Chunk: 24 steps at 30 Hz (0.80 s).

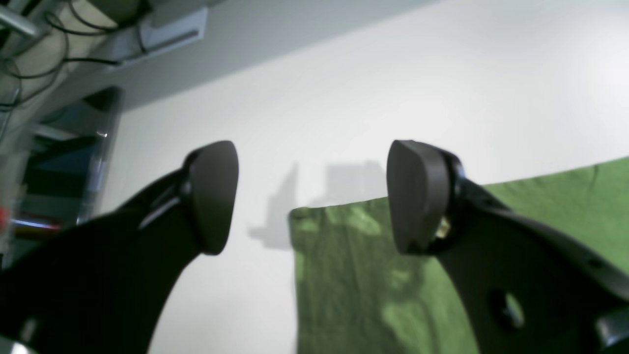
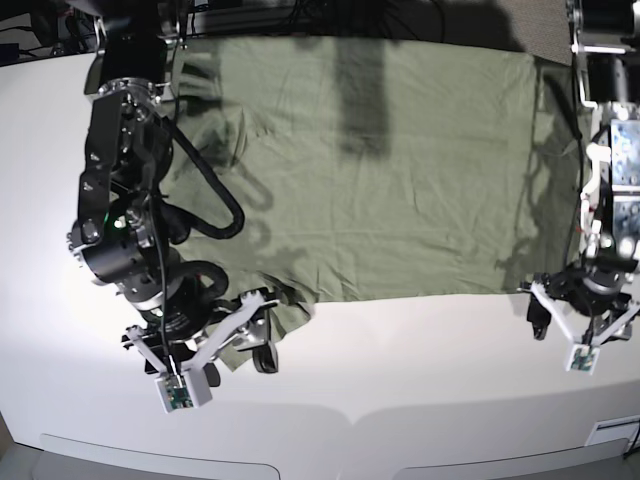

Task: Fold the T-shirt properly
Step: 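Lower the folded edge onto the hem and release both grippers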

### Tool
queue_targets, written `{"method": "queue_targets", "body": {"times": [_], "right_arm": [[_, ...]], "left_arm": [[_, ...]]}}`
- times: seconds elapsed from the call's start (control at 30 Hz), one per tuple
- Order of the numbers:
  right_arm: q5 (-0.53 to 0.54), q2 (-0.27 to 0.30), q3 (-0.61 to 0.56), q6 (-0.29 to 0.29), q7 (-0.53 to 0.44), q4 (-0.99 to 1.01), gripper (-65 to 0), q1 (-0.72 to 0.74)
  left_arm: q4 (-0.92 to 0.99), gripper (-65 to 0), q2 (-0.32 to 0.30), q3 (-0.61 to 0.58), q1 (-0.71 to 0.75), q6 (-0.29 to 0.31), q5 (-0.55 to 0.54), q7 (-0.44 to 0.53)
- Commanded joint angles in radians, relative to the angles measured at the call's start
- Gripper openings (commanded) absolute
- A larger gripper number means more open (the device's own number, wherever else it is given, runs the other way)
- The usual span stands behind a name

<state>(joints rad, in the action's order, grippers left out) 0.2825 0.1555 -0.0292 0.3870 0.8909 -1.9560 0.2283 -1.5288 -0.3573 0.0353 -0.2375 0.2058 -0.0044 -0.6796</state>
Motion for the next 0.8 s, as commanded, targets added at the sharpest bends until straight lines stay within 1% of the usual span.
{"method": "queue_targets", "body": {"times": [0.0,0.1,0.2,0.3,0.4,0.5,0.57,0.6,0.67,0.77], "right_arm": [[0.002,0.003,0.001,0.008,-0.025,-0.007,-23.4,0.024],[0.002,0.003,0.001,0.033,-0.023,0.014,-23.4,0.024],[0.001,0.006,0.001,0.044,-0.019,0.049,-23.4,0.024],[-0.004,0.006,0.003,0.044,0.004,0.065,-23.4,0.026],[-0.021,0.008,0.004,0.044,0.014,0.065,-23.4,0.027],[-0.021,0.008,0.003,0.044,0.037,0.065,-23.4,0.026],[-0.020,0.008,0.003,0.044,0.054,0.065,-23.4,0.026],[-0.020,0.008,0.003,0.044,0.061,0.065,-23.4,0.026],[-0.017,0.008,0.003,0.044,0.067,0.065,-23.4,0.026],[-0.015,0.008,0.003,0.043,0.079,0.065,-23.4,0.026]], "left_arm": [[0.041,-19.9,-0.012,0.005,-0.056,0.016,-0.018,0.026],[0.242,-19.9,-0.012,0.005,-0.155,0.058,-0.030,0.059],[0.439,-19.9,-0.018,0.005,-0.253,0.099,-0.030,0.082],[0.614,-19.9,-0.044,0.005,-0.323,0.140,-0.029,0.105],[0.773,-19.9,-0.097,0.004,-0.360,0.171,-0.029,0.188],[0.908,-19.9,-0.160,0.003,-0.361,0.173,-0.029,0.340],[0.982,-19.9,-0.187,0.003,-0.362,0.174,-0.030,0.411],[1.010,-19.9,-0.194,0.003,-0.362,0.195,-0.030,0.430],[1.044,-19.9,-0.198,0.003,-0.361,0.288,-0.038,0.445],[1.046,-19.9,-0.187,0.003,-0.365,0.435,-0.132,0.436]]}}
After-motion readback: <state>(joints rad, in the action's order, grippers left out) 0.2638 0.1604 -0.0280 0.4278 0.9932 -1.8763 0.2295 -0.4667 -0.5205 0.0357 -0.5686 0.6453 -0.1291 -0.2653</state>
